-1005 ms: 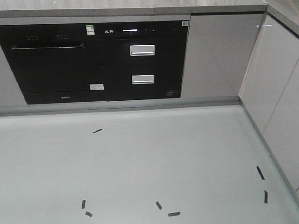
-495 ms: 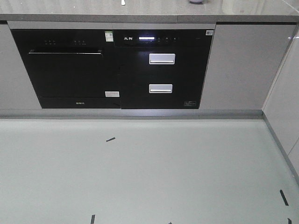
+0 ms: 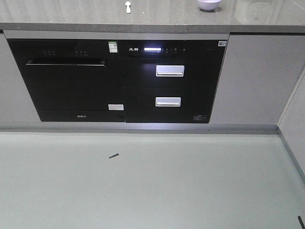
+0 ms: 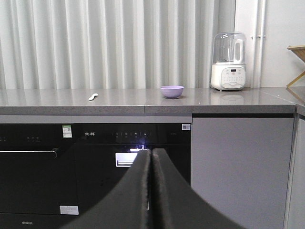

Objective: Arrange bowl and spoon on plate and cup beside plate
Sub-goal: 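Drive the base toward the counter with the spoon and bowl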

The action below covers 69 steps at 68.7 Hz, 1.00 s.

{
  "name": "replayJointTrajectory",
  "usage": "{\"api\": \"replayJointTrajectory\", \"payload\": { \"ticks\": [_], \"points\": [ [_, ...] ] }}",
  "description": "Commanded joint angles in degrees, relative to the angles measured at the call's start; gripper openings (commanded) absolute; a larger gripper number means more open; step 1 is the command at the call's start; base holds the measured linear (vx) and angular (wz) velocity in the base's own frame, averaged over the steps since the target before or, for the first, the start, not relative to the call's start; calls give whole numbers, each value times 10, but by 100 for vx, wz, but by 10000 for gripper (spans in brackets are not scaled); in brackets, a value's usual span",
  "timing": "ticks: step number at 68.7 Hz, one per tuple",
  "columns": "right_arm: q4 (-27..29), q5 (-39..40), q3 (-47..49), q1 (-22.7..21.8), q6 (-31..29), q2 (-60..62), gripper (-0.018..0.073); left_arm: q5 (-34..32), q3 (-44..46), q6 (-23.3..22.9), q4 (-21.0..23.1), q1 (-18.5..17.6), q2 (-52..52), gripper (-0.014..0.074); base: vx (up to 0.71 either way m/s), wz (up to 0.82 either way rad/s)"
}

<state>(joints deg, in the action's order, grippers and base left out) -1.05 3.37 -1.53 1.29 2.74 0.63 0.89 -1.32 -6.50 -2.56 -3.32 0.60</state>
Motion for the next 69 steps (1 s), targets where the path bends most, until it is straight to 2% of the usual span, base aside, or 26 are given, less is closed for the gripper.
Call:
{"api": "replayJointTrajectory", "payload": {
  "ticks": [1, 69],
  "points": [
    [-2, 42, -6, -4, -3, 5, -11, -45, 10, -1, 4, -3, 8, -6, 24, -1],
    [-2, 42, -6, -4, -3, 5, -11, -45, 10, -1, 4, -3, 8, -6, 23, -7]
  ]
}}
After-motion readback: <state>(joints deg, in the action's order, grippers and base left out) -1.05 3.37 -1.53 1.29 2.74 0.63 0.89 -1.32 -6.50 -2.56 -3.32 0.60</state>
